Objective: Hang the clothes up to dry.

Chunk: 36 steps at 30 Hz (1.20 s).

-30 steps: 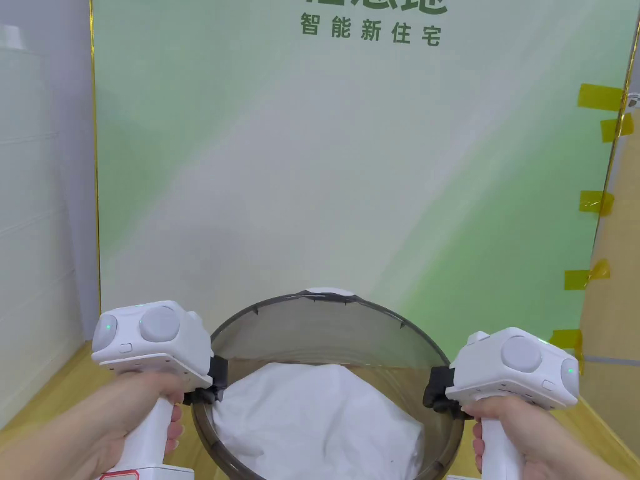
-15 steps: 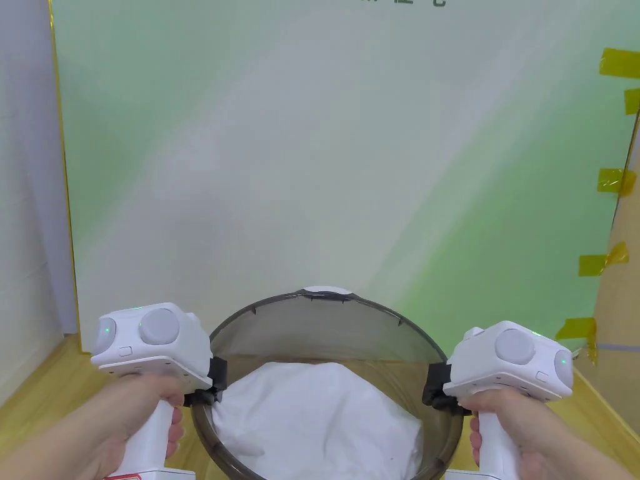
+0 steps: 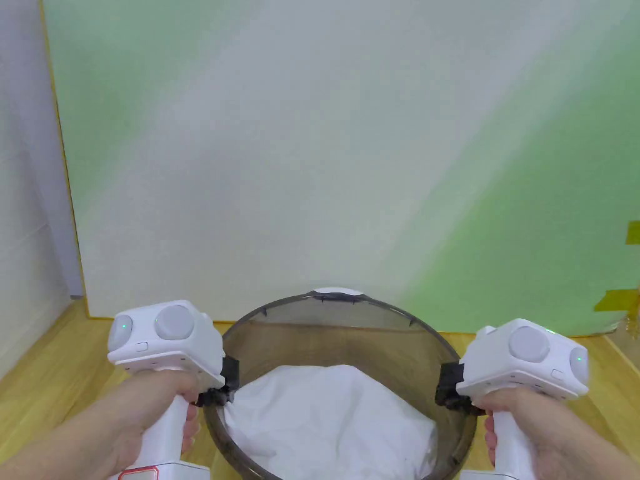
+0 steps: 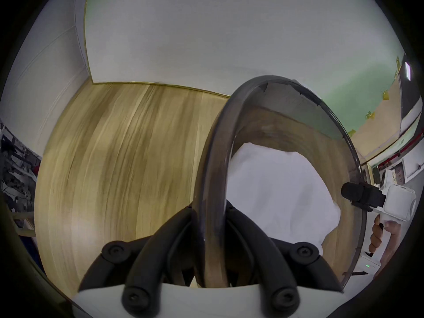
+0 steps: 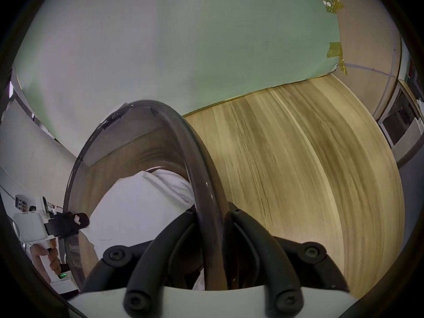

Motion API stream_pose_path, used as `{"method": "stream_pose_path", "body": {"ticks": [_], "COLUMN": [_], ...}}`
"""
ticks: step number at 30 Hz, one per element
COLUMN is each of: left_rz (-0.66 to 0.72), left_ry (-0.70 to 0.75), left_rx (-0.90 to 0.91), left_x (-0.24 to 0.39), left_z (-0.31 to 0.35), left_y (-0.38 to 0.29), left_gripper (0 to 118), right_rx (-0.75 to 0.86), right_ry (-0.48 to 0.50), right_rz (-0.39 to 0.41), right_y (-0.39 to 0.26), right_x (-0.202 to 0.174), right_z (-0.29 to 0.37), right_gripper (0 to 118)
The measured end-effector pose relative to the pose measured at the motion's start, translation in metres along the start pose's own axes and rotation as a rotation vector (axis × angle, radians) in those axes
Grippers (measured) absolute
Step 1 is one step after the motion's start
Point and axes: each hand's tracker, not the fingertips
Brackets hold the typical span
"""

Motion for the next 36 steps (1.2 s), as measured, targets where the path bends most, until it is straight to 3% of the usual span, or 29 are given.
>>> {"method": "stream_pose_path", "body": {"ticks": [10,11,14,16,19,23,25,27,28,32,36], "left_rz": [-0.009,-0.009,-0.011,-0.011,-0.01,-0.037,-0.147,-0.243,-0.272,-0.353,-0.433], "left_ry": [0.007,0.009,0.012,0.014,0.014,0.019,0.055,0.069,0.056,-0.041,0.016], "left_rx": [0.003,0.003,0.005,0.007,0.009,0.041,0.116,0.273,0.358,0.677,0.956], "left_x": [0.005,0.005,0.004,0.004,0.004,0.004,0.012,0.024,0.03,0.057,0.092], "left_z": [0.001,0.001,0.001,0.002,0.002,0.003,0.01,0.028,0.041,0.083,0.093], "left_y": [0.0,0.0,0.0,-0.001,-0.001,-0.006,-0.014,-0.026,-0.034,-0.076,-0.124], "left_gripper": [14,14,14,14,14,20,50,94,105,113,113], "right_rx": [0.029,0.066,0.203,0.343,0.354,0.483,0.525,0.573,0.612,0.72,0.766], "right_ry": [0.008,0.002,-0.048,-0.042,-0.018,0.007,0.036,0.059,0.06,0.062,0.095], "right_rz": [0.028,0.075,0.245,0.307,0.287,0.286,0.275,0.309,0.333,0.373,0.375], "right_y": [-0.004,-0.004,-0.003,-0.01,-0.017,-0.029,-0.034,-0.04,-0.044,-0.063,-0.086], "right_x": [0.002,0.001,-0.005,-0.015,-0.015,-0.013,-0.015,-0.012,-0.013,-0.016,-0.019], "right_z": [0.004,0.01,0.037,0.06,0.075,0.09,0.102,0.116,0.123,0.151,0.168], "right_gripper": [14,19,114,116,116,116,116,116,117,118,118]}}
